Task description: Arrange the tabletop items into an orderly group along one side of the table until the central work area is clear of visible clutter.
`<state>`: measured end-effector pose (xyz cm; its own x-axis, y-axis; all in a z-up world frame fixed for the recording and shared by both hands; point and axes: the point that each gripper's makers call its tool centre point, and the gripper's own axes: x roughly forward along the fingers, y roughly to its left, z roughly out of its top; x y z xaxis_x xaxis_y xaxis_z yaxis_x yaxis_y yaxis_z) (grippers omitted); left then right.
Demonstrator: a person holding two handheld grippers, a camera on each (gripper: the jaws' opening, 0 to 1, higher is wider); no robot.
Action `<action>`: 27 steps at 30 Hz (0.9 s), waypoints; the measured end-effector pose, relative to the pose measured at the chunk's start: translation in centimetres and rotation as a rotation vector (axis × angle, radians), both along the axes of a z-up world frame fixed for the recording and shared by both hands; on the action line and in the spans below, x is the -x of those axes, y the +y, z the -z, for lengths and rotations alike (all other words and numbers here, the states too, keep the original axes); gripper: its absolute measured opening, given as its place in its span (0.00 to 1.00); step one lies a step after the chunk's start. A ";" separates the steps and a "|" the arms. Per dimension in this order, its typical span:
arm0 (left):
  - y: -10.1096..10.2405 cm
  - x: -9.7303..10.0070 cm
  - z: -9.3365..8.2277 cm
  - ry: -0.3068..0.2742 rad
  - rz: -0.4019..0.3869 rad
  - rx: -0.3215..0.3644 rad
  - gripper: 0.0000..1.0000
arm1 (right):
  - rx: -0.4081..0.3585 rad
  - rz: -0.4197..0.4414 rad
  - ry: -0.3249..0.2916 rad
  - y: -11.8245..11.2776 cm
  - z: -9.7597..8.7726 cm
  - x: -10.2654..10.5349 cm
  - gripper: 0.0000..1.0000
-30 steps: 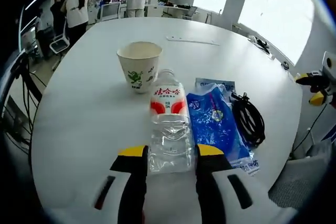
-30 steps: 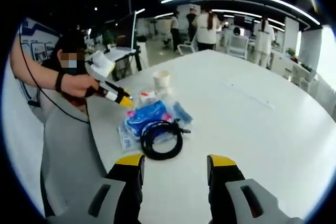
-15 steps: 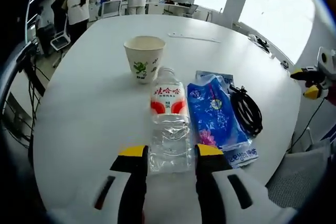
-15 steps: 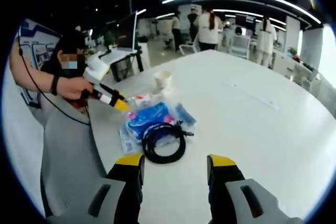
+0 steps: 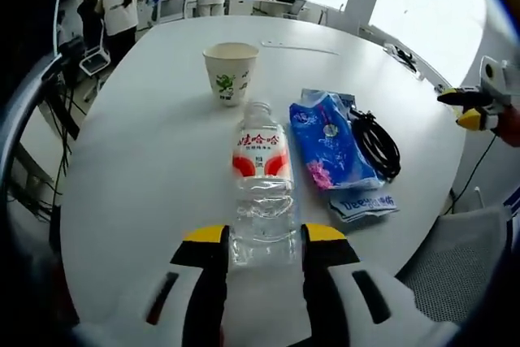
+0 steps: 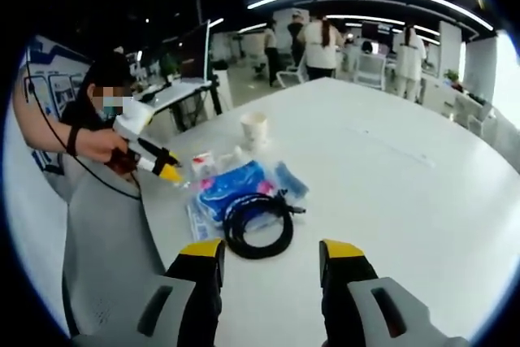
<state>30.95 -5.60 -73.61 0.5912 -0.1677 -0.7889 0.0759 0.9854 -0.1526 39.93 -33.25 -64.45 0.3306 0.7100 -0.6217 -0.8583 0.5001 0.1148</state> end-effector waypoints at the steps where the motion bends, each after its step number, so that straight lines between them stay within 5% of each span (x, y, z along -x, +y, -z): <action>1: 0.0 0.3 0.0 0.002 -0.001 -0.002 0.34 | 0.000 -0.002 0.001 0.1 0.0 0.1 0.47; 16: 1.3 4.5 0.0 0.114 -0.018 -0.029 0.34 | -0.010 0.006 0.010 0.2 0.2 0.5 0.46; 27: 1.7 4.9 -0.2 0.164 -0.030 -0.004 0.34 | -0.031 0.031 0.021 0.4 0.2 0.5 0.46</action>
